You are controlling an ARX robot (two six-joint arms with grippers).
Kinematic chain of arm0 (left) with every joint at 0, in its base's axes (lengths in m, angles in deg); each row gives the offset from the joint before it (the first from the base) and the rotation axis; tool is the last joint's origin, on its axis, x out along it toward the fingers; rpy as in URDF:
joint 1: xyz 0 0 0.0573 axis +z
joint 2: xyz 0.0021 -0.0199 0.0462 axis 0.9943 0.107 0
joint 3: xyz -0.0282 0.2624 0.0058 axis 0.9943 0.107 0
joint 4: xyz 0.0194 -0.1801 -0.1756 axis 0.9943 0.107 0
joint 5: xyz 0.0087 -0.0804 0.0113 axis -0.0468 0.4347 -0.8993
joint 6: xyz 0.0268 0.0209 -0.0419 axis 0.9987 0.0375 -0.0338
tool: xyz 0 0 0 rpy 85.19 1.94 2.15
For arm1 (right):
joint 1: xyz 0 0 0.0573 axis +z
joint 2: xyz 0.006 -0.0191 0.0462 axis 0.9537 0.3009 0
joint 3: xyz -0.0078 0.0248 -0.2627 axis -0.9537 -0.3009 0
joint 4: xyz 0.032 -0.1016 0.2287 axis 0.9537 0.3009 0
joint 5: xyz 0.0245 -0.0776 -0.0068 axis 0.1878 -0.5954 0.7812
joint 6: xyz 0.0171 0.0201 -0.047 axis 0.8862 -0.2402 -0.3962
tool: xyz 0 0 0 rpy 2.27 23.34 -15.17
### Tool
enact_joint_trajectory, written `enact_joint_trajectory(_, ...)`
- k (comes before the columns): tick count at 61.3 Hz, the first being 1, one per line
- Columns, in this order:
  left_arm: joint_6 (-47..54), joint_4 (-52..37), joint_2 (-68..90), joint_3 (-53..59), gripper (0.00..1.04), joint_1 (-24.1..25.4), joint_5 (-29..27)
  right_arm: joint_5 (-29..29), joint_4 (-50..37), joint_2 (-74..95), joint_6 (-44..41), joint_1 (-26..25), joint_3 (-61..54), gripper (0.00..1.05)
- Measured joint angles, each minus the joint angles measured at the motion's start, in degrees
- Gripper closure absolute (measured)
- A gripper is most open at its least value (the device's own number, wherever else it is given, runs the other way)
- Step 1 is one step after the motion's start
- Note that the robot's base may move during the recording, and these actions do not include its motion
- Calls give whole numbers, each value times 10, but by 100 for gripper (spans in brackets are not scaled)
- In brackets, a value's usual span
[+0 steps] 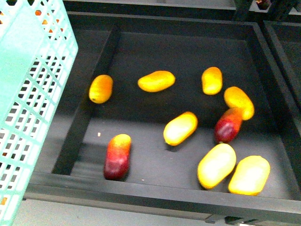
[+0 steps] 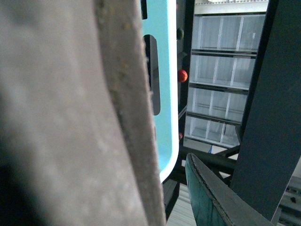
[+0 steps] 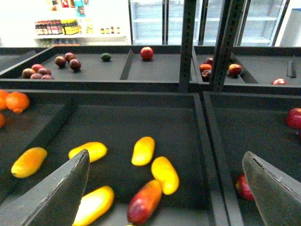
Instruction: Pick mango and avocado into basket
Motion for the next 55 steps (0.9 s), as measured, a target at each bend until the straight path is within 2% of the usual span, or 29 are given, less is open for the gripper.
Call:
enact_joint_trajectory(38, 2, 0, 1, 0, 76, 0, 0, 3, 0, 0, 0, 0, 0, 9)
enact_joint_trajectory(47, 11, 0, 0, 0, 76, 5, -15, 3, 0, 0, 0, -1, 0, 9)
enact_joint_trajectory(50, 43, 36, 10, -15, 76, 11, 37, 2, 0, 0, 0, -1, 0, 9)
enact_joint_trajectory(54, 152, 74, 47, -40, 76, 0, 134, 0, 0, 0, 0, -1, 0, 9)
enact_joint_trajectory(55, 164, 73, 53, -42, 76, -4, 143, 0, 0, 0, 0, -1, 0, 9)
